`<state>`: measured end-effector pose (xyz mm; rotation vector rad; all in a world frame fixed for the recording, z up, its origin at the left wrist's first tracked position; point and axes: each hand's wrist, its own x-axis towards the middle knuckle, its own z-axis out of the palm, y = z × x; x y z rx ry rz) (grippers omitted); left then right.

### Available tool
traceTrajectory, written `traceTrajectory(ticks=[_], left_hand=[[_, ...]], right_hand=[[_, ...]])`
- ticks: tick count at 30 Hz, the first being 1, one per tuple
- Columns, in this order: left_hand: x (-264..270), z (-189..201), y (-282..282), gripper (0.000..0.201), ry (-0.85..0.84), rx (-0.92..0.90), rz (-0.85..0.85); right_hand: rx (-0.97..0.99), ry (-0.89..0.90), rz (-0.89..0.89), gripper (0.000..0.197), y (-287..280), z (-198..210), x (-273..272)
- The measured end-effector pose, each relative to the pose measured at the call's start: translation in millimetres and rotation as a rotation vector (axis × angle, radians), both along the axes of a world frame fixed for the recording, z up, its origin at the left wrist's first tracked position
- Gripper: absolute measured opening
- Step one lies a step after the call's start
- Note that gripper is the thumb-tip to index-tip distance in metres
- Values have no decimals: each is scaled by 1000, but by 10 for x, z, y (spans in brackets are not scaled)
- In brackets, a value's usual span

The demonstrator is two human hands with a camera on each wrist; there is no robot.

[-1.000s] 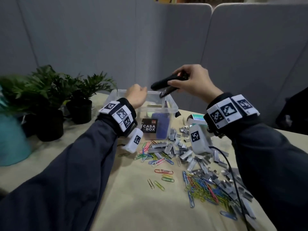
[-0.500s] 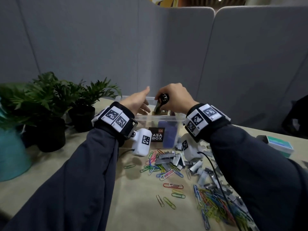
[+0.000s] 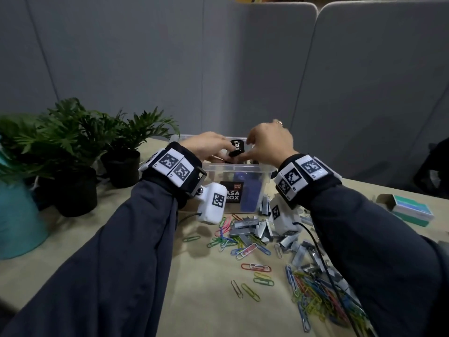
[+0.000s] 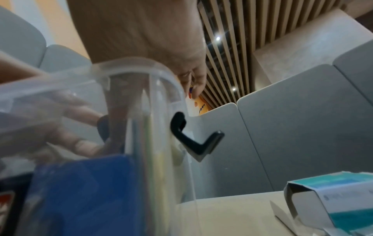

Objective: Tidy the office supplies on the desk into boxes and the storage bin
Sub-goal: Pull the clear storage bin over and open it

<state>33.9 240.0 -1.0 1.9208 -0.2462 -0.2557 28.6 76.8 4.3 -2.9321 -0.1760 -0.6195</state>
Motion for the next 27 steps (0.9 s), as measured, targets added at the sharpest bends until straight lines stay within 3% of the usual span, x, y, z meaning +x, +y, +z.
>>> traceTrajectory(ticks=[3,7,11,18,20,24,27], left_hand=[[-2,-28,-15,45,-73,22,-21],[-31,-43,-84,39,-160,38,45],[-9,-75,-133,38,-323,200,113],[56,-99,-121,35,-348,298,138],[70,-109,-128,35,-344,280,148],[103,-124,-126,37,-337,251,153],[136,-140,-124,38,-332,239,168]], right_hand=[[-36,-11,-78,73,31,26,-12],[-17,92,-46,55,2,21,46],[-37,194,-14,49,-29,37,56],[-176,421,-42,28,-70,104,124],[-220,463,-84,37,-25,119,186],[-269,531,-200,82,112,68,308],[-281,510,-248,75,194,33,331]])
